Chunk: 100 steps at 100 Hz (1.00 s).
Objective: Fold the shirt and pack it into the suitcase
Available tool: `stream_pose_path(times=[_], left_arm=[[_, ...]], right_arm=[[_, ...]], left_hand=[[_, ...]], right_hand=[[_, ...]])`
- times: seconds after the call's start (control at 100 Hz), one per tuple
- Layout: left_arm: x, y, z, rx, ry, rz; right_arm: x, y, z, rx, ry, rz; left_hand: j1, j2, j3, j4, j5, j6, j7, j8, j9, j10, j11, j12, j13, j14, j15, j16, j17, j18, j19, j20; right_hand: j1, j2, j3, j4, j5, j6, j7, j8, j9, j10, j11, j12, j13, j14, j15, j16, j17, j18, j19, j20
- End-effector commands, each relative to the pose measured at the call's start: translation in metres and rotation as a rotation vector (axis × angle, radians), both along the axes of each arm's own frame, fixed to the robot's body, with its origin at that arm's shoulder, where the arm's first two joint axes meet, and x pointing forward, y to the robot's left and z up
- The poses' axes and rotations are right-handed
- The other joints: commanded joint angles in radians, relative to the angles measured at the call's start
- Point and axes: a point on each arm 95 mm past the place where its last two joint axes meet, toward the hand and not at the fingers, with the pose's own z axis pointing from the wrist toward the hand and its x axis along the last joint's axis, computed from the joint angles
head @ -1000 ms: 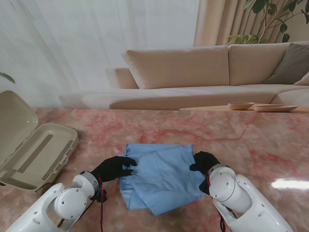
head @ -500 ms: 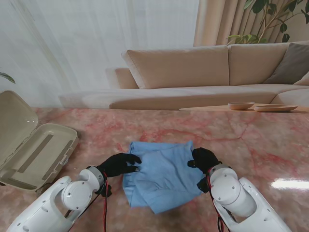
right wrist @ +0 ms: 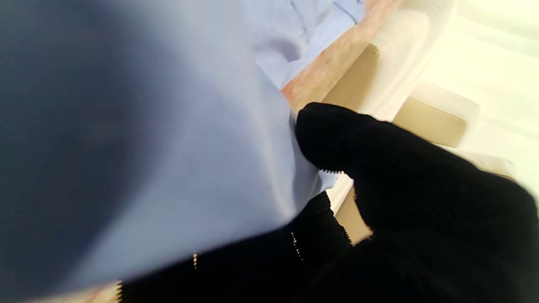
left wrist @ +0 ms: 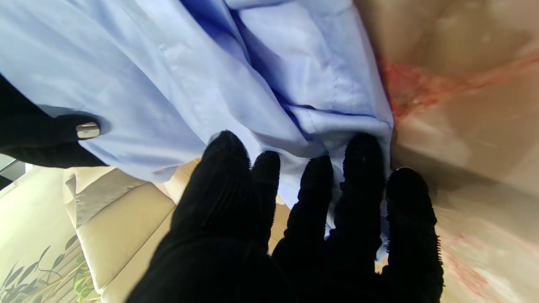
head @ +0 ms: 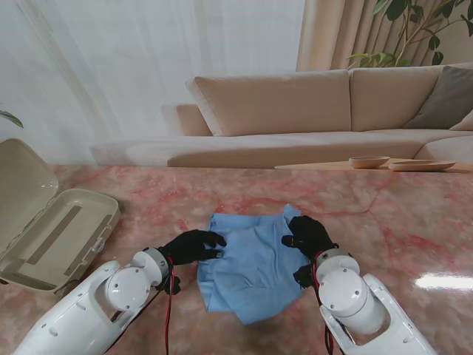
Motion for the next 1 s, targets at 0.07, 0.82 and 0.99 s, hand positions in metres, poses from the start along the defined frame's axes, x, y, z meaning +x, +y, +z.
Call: stream_pose_path(times=[0.07,0.82,0.99], left_arm=[[0.000,-0.004,-0.011,-0.001,0.038,-0.006],[0.008,-0.014,-0.015,-0.031,0.064,-0.015],[0.007,-0.013,-0.015,-0.033,0.068,-0.013]], right_arm=[[-0.003,0.013,0.010,0.046,-0.033,0.029],[-0.008,0.082,0.020,0.206,-0.051,0.151],[-0.008,0.097,0.007,0.216,-0.002,0.175]], left_hand=[[-0.009,0.053,-0.014,0.014,-0.016,0.003,-0.018,0.011,-0.041,-0.004,-0.018,-0.002,-0.031,0.036,-0.060,-0.041,-0.012,0.016,-0.012,0.002],[-0.006,0.053,-0.014,0.014,-0.014,0.006,-0.017,0.011,-0.042,-0.002,-0.017,-0.001,-0.031,0.036,-0.057,-0.041,-0.012,0.012,-0.011,0.001],[-0.005,0.053,-0.014,0.014,-0.014,0.006,-0.017,0.011,-0.042,-0.001,-0.017,-0.001,-0.031,0.035,-0.057,-0.041,-0.012,0.013,-0.010,0.000]], right_hand=[[-0.007,-0.020,0.111,0.118,0.026,-0.036,0.063,0.004,0.038,0.041,0.046,0.016,0.062,-0.034,0.028,-0.020,0.073,-0.052,0.076,-0.032],[-0.010,-0.015,0.089,0.123,0.026,-0.039,0.060,-0.004,0.034,0.035,0.039,0.012,0.042,-0.014,0.007,-0.026,0.040,-0.016,0.056,-0.036],[-0.011,-0.013,0.080,0.117,0.026,-0.044,0.056,-0.008,0.028,0.033,0.036,0.009,0.023,0.002,0.002,-0.024,0.010,-0.001,0.051,-0.026]])
